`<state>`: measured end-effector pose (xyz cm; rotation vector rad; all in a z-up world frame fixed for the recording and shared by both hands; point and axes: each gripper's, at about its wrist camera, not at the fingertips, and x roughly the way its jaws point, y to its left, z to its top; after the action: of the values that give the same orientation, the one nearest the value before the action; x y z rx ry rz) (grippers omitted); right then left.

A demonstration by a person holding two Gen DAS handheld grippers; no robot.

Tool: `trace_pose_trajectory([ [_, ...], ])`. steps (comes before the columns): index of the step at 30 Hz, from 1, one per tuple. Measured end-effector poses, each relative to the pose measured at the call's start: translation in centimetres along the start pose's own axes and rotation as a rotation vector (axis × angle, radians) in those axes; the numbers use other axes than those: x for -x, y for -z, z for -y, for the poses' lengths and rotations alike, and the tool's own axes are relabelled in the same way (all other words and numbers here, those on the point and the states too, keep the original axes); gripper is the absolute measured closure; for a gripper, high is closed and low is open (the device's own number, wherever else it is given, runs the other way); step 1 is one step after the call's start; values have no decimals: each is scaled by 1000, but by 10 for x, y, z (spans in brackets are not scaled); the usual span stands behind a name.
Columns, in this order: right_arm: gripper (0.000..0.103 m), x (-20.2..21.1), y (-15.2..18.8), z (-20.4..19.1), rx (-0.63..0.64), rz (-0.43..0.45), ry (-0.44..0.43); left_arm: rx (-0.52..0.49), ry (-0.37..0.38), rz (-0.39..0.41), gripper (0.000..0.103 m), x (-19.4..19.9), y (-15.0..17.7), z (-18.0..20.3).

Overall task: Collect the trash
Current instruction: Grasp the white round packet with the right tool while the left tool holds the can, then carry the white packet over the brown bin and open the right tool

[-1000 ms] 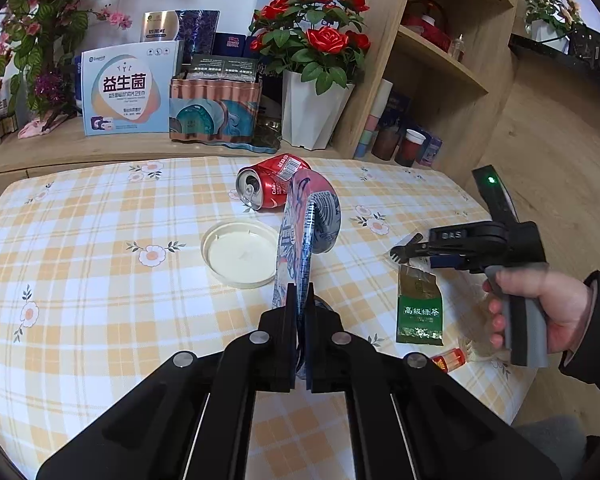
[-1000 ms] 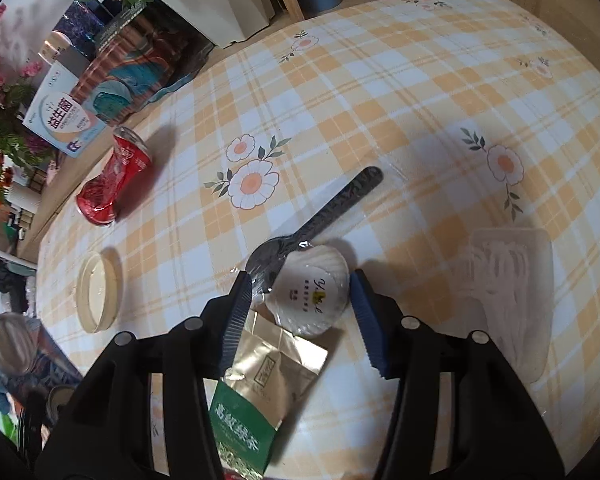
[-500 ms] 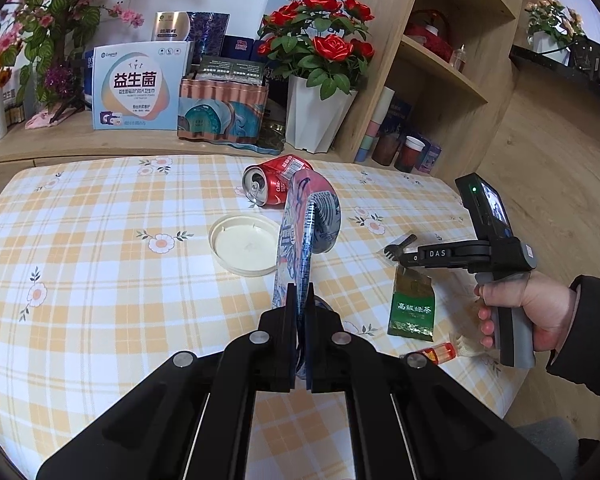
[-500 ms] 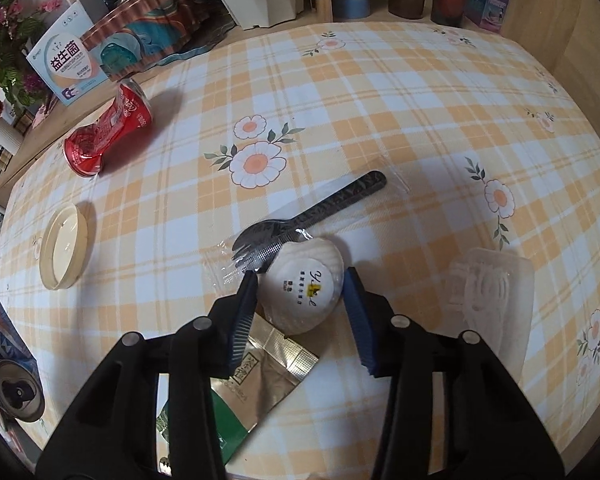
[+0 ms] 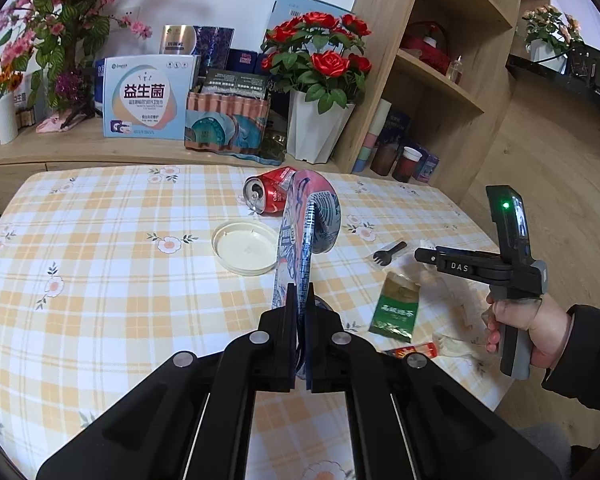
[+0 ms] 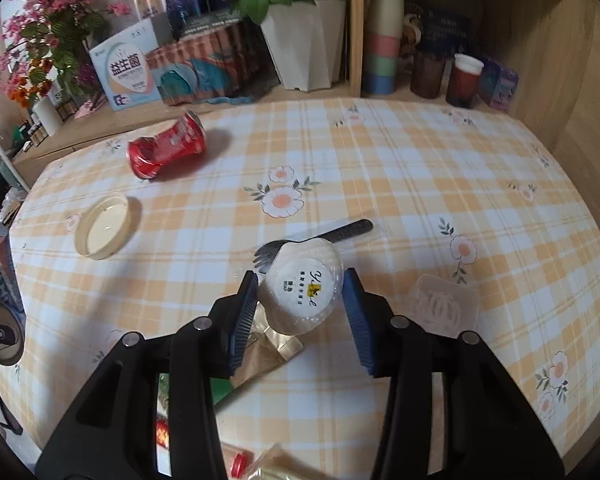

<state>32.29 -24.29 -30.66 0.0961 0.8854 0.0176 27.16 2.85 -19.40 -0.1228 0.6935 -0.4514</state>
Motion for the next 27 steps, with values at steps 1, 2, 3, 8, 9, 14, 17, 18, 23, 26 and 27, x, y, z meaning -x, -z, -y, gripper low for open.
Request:
trace_pose_trajectory([
  [1, 58, 7, 1, -1, 10, 11, -10, -1, -1, 2, 100, 4, 0, 3],
  [2, 58, 18, 2, -4, 26, 27, -20, -1, -2, 4, 100, 9, 0, 6],
  [3, 58, 28, 5, -6, 41, 40, -32, 2, -2, 6, 100, 15, 1, 9],
  [8, 58, 83, 28, -11, 59, 93, -110, 27, 7, 8, 100, 46, 8, 27],
  [9, 58, 95, 35, -12, 59, 103, -126, 21, 2, 14, 100, 57, 12, 34],
  [14, 58, 146, 71, -15, 32, 141, -202, 29, 8, 16, 100, 90, 28, 57],
  [17, 58, 173, 93, -17, 25, 155, -235, 38, 11, 17, 100, 112, 43, 70],
  [18, 58, 181, 101, -18, 22, 157, -246, 40, 12, 17, 100, 118, 47, 74],
  [23, 58, 216, 139, -24, 23, 141, -304, 63, 13, 21, 100, 150, 70, 91],
  [26, 58, 234, 161, -32, 80, 136, -303, 54, 1, 38, 100, 171, 86, 102],
  [27, 58, 238, 169, -35, 92, 130, -298, 62, 3, 42, 100, 179, 92, 104],
])
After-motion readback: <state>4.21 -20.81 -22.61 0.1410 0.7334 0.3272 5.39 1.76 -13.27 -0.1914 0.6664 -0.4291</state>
